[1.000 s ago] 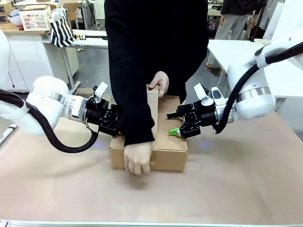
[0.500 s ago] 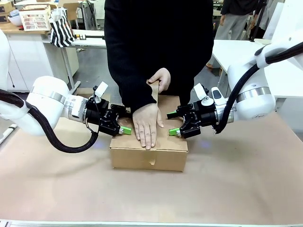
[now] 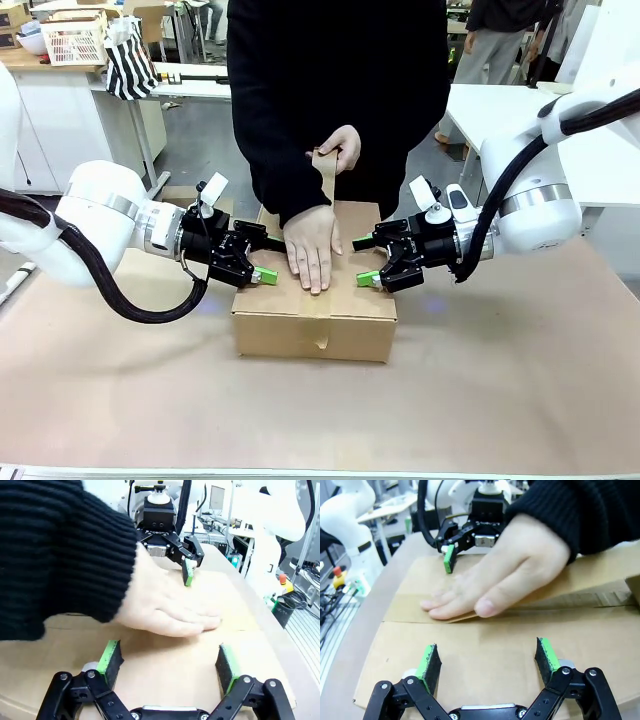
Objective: Pack the gift set into the box.
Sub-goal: Press and hold the closed box until the human finishes sealing it.
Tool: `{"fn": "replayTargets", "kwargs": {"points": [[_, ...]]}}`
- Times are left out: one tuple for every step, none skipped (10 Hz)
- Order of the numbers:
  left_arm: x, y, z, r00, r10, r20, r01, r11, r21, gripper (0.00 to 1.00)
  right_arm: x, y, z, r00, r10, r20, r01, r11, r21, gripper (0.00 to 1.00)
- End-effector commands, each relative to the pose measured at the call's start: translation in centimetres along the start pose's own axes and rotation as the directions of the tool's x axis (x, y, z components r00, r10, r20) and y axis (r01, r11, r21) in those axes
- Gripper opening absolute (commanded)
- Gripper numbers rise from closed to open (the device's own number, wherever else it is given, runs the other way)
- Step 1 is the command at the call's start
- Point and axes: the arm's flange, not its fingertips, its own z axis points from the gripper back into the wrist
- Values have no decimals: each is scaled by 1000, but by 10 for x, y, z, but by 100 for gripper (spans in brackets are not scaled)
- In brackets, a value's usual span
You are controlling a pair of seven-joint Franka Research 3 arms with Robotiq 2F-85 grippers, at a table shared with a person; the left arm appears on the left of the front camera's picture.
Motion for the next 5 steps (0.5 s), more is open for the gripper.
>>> {"fn": "replayTargets", "kwargs": {"points": [[-2, -2, 0, 1000, -17, -7, 17, 1000, 3, 100, -1, 1, 0, 1000, 0, -5, 0, 1000, 1, 100], [-2, -2, 0, 1000, -17, -7, 17, 1000, 3, 100, -1, 1, 0, 1000, 0, -5, 0, 1000, 1, 100], [-2, -2, 0, 1000, -17, -7, 17, 1000, 3, 100, -1, 1, 0, 1000, 0, -5, 0, 1000, 1, 100], [-2, -2, 0, 1000, -17, -7, 17, 1000, 3, 100, -1, 1, 0, 1000, 0, -5, 0, 1000, 1, 100], [-2, -2, 0, 1000, -17, -7, 17, 1000, 3, 100, -1, 1, 0, 1000, 0, -5, 0, 1000, 1, 100]]}}
